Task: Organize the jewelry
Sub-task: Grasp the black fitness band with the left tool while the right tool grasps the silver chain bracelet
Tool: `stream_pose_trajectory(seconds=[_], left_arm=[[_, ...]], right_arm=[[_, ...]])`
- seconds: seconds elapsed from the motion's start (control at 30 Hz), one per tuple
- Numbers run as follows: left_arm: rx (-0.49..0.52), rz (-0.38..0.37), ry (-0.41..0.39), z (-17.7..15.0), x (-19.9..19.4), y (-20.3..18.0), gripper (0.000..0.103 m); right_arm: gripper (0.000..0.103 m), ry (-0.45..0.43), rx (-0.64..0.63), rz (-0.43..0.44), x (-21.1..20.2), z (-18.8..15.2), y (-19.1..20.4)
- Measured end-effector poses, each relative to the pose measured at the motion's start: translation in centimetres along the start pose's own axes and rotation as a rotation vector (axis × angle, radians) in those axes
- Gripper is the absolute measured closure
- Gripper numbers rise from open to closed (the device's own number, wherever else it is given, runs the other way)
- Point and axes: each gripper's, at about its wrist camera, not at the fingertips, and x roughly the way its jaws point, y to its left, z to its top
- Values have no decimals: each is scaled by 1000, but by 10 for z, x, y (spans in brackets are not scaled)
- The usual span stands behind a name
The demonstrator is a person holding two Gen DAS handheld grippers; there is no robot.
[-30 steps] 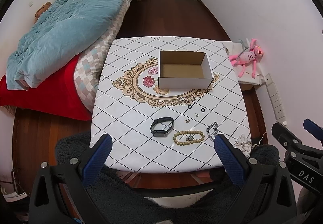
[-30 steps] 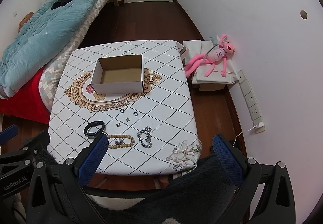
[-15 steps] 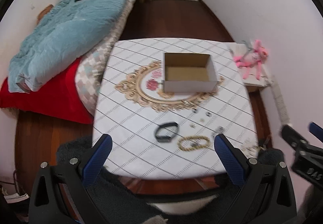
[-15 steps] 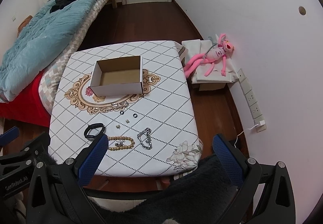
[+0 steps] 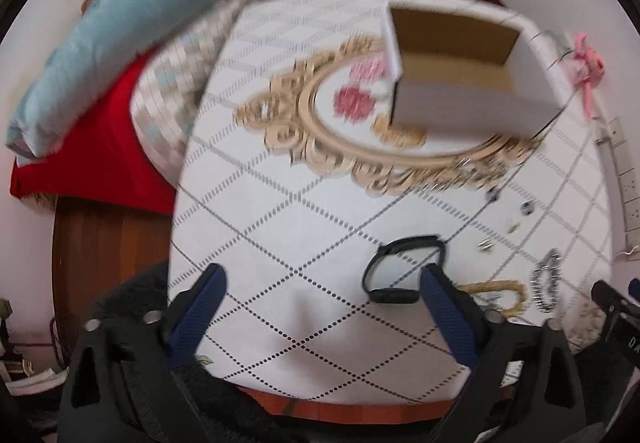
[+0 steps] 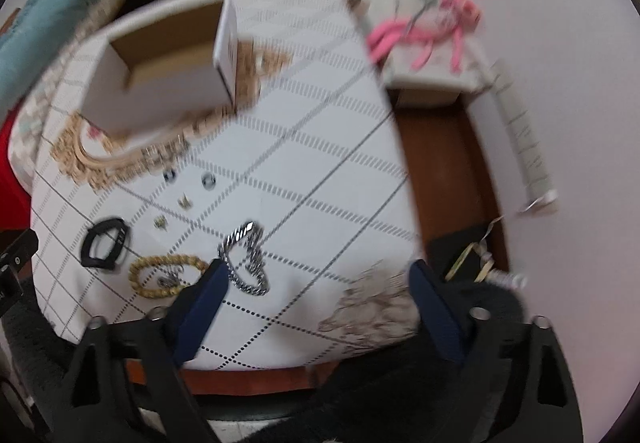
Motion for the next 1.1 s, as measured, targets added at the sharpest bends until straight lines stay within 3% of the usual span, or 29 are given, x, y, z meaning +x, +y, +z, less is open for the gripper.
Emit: stream_pose_trajectory(seconds=[0.1, 0.17, 0.3, 0.37, 0.47, 0.6, 0.73, 0.97, 1.0, 1.1], left_arm=[[-25, -22, 67, -2, 26, 3, 23], [-36, -43, 93, -2, 40, 5, 24], [-48, -73, 127, 0, 61, 4, 27], [-56, -96, 142, 1, 68, 5, 35], [-44, -108, 143, 1, 76, 4, 56], [4, -119, 103, 0, 72, -1, 96], [58, -72, 72, -3, 69, -7, 98], [70, -66, 44, -14, 48, -8, 101], [72, -71, 38, -16, 43, -8, 101], [74, -84, 23, -17, 35, -13, 101]], right_arm=[[18, 41, -3, 2, 29, -7, 8], [25, 66, 3, 21, 42, -9, 11], [27, 82, 12, 29, 61, -12, 16], [36, 81, 10, 24, 67, -13, 19], [43, 72, 5, 27, 70, -15, 23], [59, 42, -10, 46, 69, -14, 23], [92, 21, -14, 50, 64, -17, 30], [94, 16, 69, 193, 57, -20, 15], [103, 6, 77, 215, 51, -21, 14], [103, -47, 67, 224, 33, -21, 14]])
